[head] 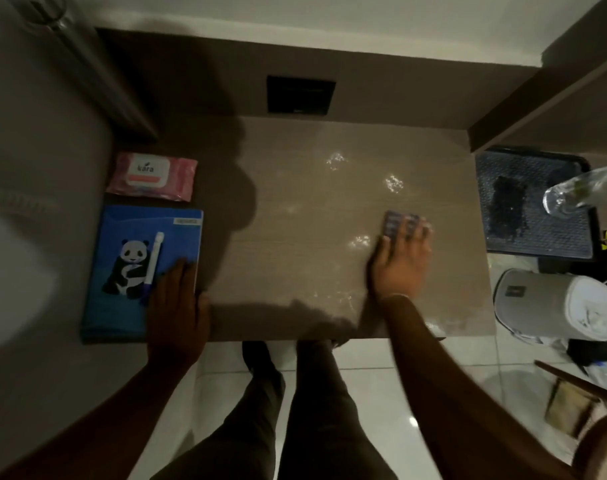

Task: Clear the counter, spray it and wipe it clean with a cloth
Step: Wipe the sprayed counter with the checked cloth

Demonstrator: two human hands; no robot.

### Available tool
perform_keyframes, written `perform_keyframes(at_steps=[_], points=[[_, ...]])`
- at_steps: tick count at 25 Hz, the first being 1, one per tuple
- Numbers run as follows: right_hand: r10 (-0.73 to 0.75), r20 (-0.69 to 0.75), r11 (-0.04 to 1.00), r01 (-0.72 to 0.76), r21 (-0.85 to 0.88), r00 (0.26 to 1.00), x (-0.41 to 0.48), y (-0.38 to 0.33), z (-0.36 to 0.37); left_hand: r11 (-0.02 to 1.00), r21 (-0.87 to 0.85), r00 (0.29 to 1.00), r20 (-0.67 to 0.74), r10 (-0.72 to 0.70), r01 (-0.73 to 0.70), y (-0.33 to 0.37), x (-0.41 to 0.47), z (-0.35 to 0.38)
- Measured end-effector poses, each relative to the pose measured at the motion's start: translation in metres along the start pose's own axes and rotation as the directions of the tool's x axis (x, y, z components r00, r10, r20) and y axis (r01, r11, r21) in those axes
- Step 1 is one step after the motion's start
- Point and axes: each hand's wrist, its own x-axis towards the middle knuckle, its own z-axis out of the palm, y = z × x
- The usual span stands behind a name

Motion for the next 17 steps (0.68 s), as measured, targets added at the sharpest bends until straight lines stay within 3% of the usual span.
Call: perform_keyframes(at_steps=[2,3,5,7,8,10,12,13,15,17], points=[[-0.213,0.016,0.977,0.213,0.017,0.977,-0.023,-0.070,0.020,0.999,-0.012,0.999,-0.034,-0.030,0.030,0.004,0.003,0.003],[-0.362,0.039,0.932,0.361,0.027,0.931,-0.044,-0.100,0.032,0.999,-0.015,0.997,-0.064,-0.043,0.042,0.007,0.006,0.004],[-0.629,0.135,0.777,0.626,0.068,0.765,-0.102,-0.139,0.053,0.998,-0.022,0.991,-0.125,-0.058,0.055,0.008,0.012,0.003],[-0.736,0.207,0.673,0.730,0.119,0.644,-0.153,-0.133,0.062,0.997,-0.042,0.984,-0.165,-0.072,0.065,0.009,0.018,0.003],[-0.729,0.209,0.682,0.719,0.133,0.652,-0.164,-0.113,0.062,0.996,-0.056,0.983,-0.166,-0.072,0.064,0.011,0.020,0.003],[-0.584,0.159,0.811,0.580,0.080,0.796,-0.161,-0.055,0.050,0.995,-0.098,0.989,-0.139,-0.049,0.035,0.017,0.028,0.002],[-0.293,0.039,0.956,0.293,-0.001,0.955,-0.134,0.021,0.025,0.992,-0.128,0.994,-0.109,-0.017,0.003,0.019,0.038,0.001],[-0.117,-0.015,0.993,0.117,-0.014,0.993,-0.115,0.057,0.009,0.991,-0.134,0.995,-0.104,-0.001,-0.013,0.019,0.042,0.001],[0.199,-0.072,0.980,-0.198,0.023,0.977,-0.072,0.109,-0.018,0.989,-0.144,0.994,-0.105,0.027,-0.042,0.016,0.048,0.003],[0.361,-0.090,0.932,-0.357,0.060,0.928,-0.035,0.112,-0.025,0.989,-0.140,0.992,-0.123,0.036,-0.053,0.012,0.049,0.008]])
